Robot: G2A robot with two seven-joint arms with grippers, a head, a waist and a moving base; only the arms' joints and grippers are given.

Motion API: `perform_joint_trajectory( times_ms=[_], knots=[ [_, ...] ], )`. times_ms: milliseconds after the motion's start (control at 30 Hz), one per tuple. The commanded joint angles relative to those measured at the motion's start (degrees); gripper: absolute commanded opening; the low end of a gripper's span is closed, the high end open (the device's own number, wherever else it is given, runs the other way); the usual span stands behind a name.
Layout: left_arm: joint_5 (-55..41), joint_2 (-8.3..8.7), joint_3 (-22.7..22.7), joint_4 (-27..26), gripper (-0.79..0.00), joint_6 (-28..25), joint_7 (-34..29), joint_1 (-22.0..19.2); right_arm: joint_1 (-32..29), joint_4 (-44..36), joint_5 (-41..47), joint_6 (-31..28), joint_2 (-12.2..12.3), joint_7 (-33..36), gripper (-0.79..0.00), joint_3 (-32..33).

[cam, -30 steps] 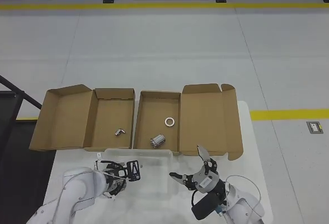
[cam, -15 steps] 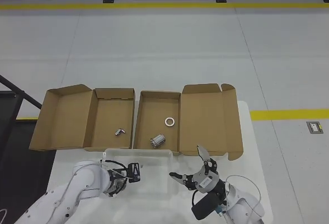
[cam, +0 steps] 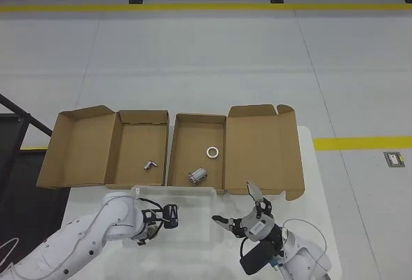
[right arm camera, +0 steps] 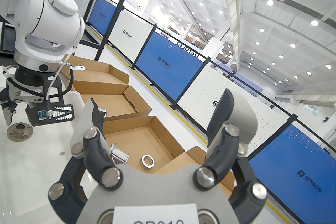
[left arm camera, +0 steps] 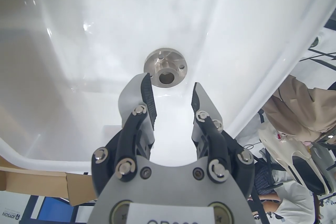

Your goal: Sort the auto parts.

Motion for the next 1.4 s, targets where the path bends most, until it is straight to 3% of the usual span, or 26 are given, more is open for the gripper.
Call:
perform_joint_trajectory(
  times_ms=[0,167,233,400,467,600,933,1367],
  knots=[
    [-0.9,-0.23,1.0,1.0,-0.357,-0.1,0.1,-1.1,0.0,0.0,0.0,0.0,0.0,0.0,0.000,0.0],
    [-2.1,-0.90,1.4,3.0,-0.200,-0.5,0.6,-2.1,0.0,0.0,0.0,0.0,0.0,0.0,0.000,0.0],
    [-1.2,-1.14,1.5,3.1,-0.175,0.0,1.0,-1.8,0.0,0.0,0.0,0.0,0.0,0.0,0.000,0.0],
    [0.1,-1.54,1.5,3.8,-0.265,-0.4,2.1,-1.1,0.0,0.0,0.0,0.0,0.0,0.0,0.000,0.0],
    [1.1,-1.66,1.4,4.1,-0.354,-0.1,2.7,-0.8,0.0,0.0,0.0,0.0,0.0,0.0,0.000,0.0],
    [2.8,-1.81,1.0,4.7,-0.317,0.7,4.2,-0.1,0.0,0.0,0.0,0.0,0.0,0.0,0.000,0.0],
    [6.0,-1.92,-0.2,4.5,-0.394,1.9,5.7,1.8,0.0,0.0,0.0,0.0,0.0,0.0,0.000,0.0],
    [6.7,-2.86,-1.1,5.8,-0.437,0.7,5.5,2.7,0.0,0.0,0.0,0.0,0.0,0.0,0.000,0.0]
  ],
)
